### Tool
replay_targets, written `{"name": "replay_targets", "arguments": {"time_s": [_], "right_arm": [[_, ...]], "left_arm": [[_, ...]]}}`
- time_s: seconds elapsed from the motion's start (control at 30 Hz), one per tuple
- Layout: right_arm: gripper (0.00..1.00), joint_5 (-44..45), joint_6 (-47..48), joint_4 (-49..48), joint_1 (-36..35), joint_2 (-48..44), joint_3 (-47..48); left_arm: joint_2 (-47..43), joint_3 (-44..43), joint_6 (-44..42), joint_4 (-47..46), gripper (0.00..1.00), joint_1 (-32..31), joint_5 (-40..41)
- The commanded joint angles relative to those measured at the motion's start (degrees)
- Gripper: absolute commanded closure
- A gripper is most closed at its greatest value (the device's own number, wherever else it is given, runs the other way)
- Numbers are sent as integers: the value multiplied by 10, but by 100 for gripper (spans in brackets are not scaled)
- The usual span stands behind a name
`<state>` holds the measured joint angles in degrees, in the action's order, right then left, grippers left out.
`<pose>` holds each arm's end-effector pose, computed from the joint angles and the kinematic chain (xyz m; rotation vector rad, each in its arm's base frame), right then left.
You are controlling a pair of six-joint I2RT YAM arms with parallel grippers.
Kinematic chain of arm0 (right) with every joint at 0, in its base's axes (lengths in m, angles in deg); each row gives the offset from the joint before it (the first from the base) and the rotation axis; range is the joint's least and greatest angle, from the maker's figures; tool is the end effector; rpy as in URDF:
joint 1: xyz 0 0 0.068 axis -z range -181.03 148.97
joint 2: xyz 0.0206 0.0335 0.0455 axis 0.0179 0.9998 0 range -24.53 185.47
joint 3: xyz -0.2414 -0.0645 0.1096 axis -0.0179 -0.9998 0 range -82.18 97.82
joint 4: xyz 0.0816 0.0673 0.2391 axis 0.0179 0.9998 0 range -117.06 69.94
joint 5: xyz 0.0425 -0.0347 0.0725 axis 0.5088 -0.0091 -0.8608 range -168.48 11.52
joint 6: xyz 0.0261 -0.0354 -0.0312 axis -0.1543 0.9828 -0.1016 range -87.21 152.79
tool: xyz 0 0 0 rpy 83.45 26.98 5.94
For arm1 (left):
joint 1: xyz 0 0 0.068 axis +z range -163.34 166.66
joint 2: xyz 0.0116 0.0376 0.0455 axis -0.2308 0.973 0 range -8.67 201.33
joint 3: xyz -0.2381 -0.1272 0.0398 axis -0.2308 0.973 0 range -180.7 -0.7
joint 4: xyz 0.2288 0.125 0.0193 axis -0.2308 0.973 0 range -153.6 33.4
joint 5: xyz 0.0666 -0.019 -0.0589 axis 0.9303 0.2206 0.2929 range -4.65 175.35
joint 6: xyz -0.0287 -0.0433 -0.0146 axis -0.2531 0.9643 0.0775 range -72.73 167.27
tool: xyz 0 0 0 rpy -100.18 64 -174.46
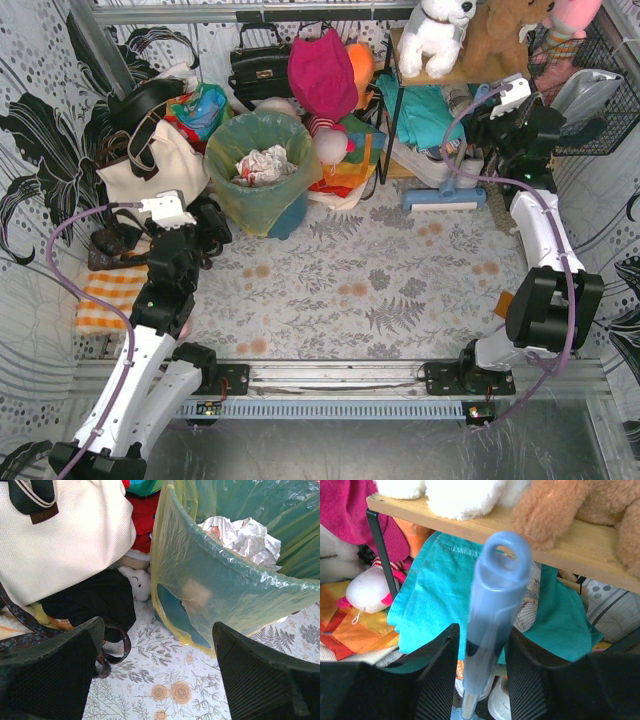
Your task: Tie the trash bag
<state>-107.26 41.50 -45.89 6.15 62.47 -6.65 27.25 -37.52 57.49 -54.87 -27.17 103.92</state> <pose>0.3619 -0.0284 0.4008 -0.4277 1.3956 0.1358 0.1551 -0.0265 0.3175 -0.1868 1.6900 -0.0365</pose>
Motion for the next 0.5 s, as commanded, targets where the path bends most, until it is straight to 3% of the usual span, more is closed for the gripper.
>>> {"name": "replay_targets", "arguments": {"time_s": [0.0,0.23,0.47], "right_arm": [[56,10,9,-52,0,-19,-9],[33,50,6,-63,0,-41,-9],[27,100,-18,-49,0,-90,1]], "left_arm": [[-6,6,-12,-23,2,-1,8],[-9,6,-11,-23,2,-1,11],[-2,-3,16,-9,2,-1,21]]}}
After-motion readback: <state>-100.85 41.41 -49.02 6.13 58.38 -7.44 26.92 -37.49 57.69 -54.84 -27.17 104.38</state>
